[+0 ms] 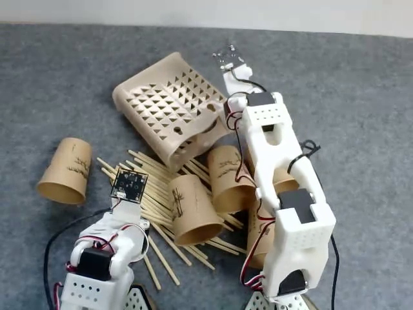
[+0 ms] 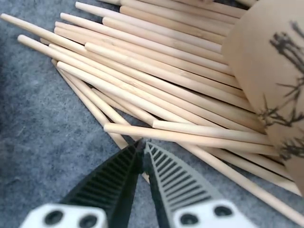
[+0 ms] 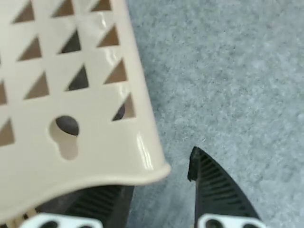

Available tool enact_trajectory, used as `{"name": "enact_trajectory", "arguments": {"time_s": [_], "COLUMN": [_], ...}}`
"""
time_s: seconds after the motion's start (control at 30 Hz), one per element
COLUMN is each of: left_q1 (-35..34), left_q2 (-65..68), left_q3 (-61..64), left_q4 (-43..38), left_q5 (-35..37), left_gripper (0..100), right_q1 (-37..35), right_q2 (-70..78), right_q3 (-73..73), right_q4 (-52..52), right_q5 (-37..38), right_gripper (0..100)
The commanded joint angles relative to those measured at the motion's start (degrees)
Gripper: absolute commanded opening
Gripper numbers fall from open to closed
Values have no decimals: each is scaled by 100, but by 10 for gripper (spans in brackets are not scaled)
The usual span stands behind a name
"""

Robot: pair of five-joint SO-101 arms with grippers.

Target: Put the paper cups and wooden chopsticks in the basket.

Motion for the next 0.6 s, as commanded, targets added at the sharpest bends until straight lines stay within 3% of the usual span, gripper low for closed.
{"name": "enact_trajectory", "arguments": {"time_s": [0.0,0.2,0.57], "left_q1": [66,66,66], "left_q2": [-57,-57,-57], "left_q3": [110,110,110], "left_q4": [26,26,26], "left_q5": [35,35,35], "left_gripper": [6,6,6], "right_q1": [-180,-171,-180], "right_q2": [-101,-127,-1059], "right_q3": [-145,400,1147], "right_q4": [-409,-1182,-1174], "right_q5": [44,193,369], "right_gripper": [156,11,5]}}
